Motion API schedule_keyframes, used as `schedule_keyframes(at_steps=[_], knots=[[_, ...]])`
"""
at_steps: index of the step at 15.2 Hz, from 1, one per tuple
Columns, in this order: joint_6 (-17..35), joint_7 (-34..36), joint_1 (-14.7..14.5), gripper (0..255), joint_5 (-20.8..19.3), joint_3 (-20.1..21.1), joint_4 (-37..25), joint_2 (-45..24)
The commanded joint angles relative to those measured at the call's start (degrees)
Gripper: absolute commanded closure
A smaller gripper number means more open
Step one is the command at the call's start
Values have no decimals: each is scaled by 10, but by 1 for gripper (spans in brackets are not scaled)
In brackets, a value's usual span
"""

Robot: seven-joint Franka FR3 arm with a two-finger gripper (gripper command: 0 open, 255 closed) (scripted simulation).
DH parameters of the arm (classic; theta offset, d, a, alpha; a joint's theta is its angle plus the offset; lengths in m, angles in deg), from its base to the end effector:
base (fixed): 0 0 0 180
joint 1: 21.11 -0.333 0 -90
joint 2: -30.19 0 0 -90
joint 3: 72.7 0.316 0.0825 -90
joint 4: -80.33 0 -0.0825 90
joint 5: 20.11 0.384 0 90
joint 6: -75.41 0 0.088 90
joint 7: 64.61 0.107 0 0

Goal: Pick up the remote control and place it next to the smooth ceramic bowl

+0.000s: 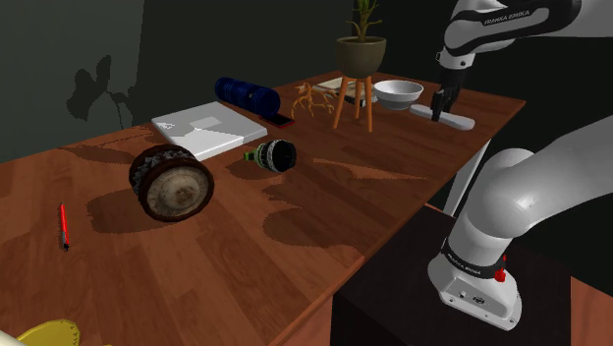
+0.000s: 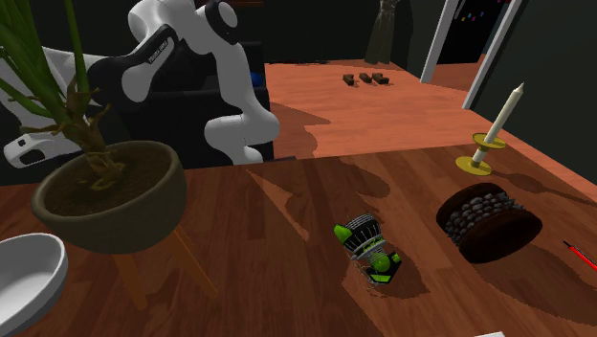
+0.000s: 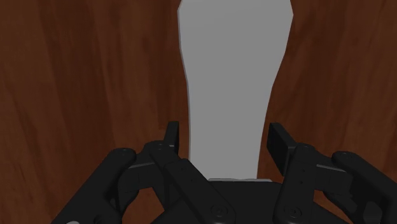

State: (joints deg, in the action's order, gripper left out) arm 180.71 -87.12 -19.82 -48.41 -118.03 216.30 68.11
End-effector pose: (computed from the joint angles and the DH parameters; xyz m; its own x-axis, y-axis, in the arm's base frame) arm 0.2336 -0.3426 0.4790 0.9868 -0.1614 -0.0115 -0.1612 -0.9867 0.0195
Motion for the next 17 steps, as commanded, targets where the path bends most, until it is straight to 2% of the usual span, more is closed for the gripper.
schedule_keyframes(at_steps=[1, 9, 10, 15, 17], knots=[[16, 1, 1, 255, -5, -7, 13, -2], [23, 1, 1, 255, -7, -11, 18, -3], [23, 1, 1, 0, -7, -11, 18, -3], [23, 1, 1, 0, -7, -11, 18, -3], [-16, -1, 0, 0, 4, 7, -12, 3]])
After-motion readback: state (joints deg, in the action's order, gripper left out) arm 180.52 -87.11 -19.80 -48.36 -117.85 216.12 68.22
